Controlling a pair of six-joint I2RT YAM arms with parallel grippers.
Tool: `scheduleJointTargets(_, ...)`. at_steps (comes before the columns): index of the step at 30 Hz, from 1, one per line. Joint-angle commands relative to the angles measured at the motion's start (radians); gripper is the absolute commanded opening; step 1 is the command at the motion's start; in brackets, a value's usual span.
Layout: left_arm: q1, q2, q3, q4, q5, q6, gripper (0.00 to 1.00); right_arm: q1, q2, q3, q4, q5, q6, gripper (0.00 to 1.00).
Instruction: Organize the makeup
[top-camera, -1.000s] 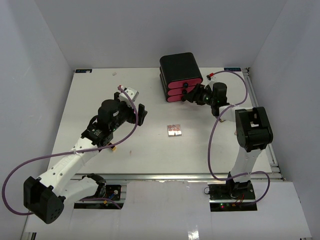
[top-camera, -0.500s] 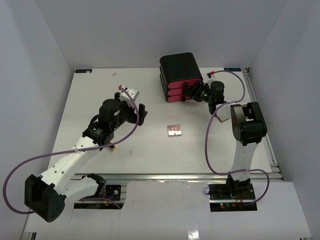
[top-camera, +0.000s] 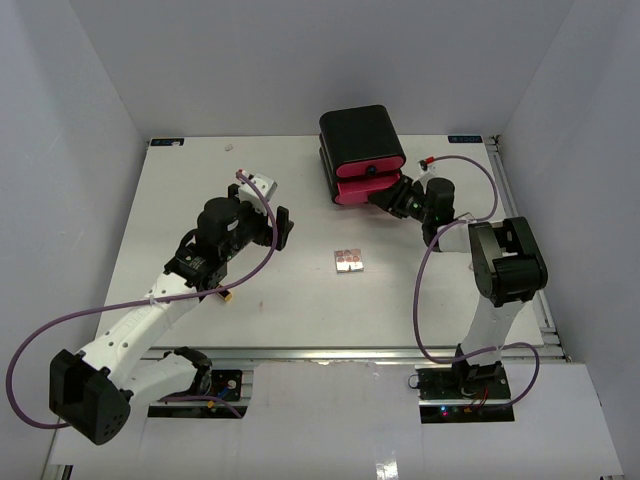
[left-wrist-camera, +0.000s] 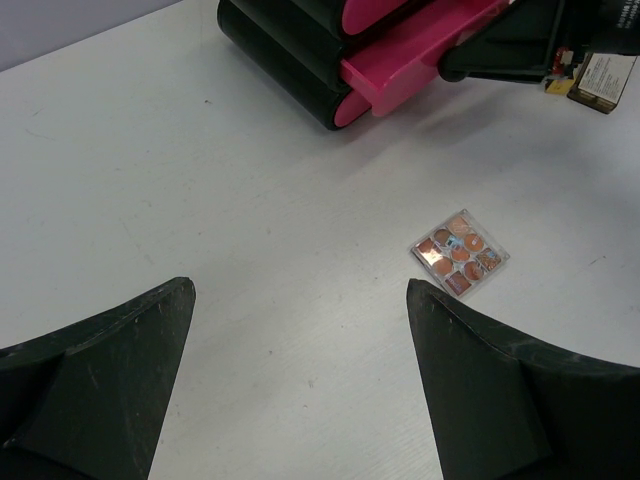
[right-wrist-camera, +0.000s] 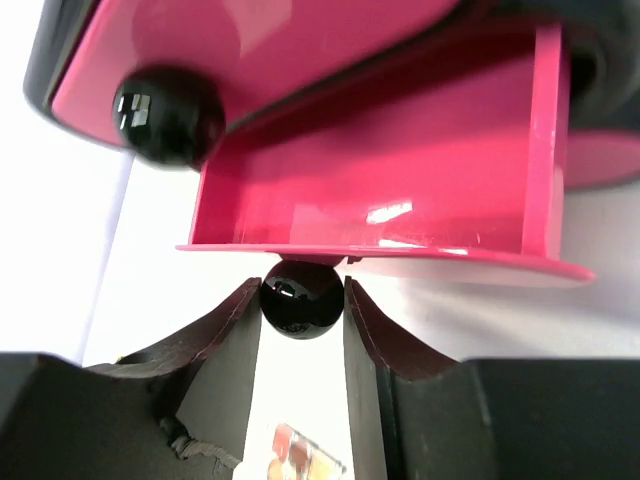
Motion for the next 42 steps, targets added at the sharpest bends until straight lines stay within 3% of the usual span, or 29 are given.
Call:
scheduleJointTargets(1,0.004,-0.036,-0.006,0.027,-0.002,-0.006,0.98,-0.007,-0.128,-0.132,0.059,-0.042,0.000,0.32)
scheduleJointTargets(10,0.004,-0.044,-0.008,0.027,-0.005,-0.006,0.98,-0.009,-0.233,-0.250,0.040,-0.057,-0.023,0.37)
scheduleJointTargets(18,0.004,-0.046,-0.010,0.030,-0.007,-0.005,0.98,-0.026,-0.184,-0.183,0.041,-0.126,-0.094,0.80)
scheduleJointTargets(22,0.004,-0.052,-0.010,0.030,0.003,-0.006,0.98,-0.042,-0.244,-0.187,-0.034,-0.203,-0.191,0.83)
scheduleJointTargets(28,0.004,-0.053,-0.006,0.029,0.039,-0.009,0.98,-0.083,-0.347,-0.181,-0.320,-0.372,-0.454,0.83)
scheduleJointTargets(34,0.004,-0.046,0.001,0.022,0.080,-0.010,0.98,-0.136,-0.431,-0.137,-0.708,-0.566,-0.860,0.83)
scheduleJointTargets(37,0.004,-0.043,0.004,0.018,0.098,-0.042,0.98,-0.148,-0.468,-0.079,-0.959,-0.563,-1.079,0.82)
scheduleJointTargets(42,0.004,-0.036,0.009,0.019,0.142,-0.061,0.98,-0.178,-0.573,-0.058,-1.033,-0.416,-1.187,0.82)
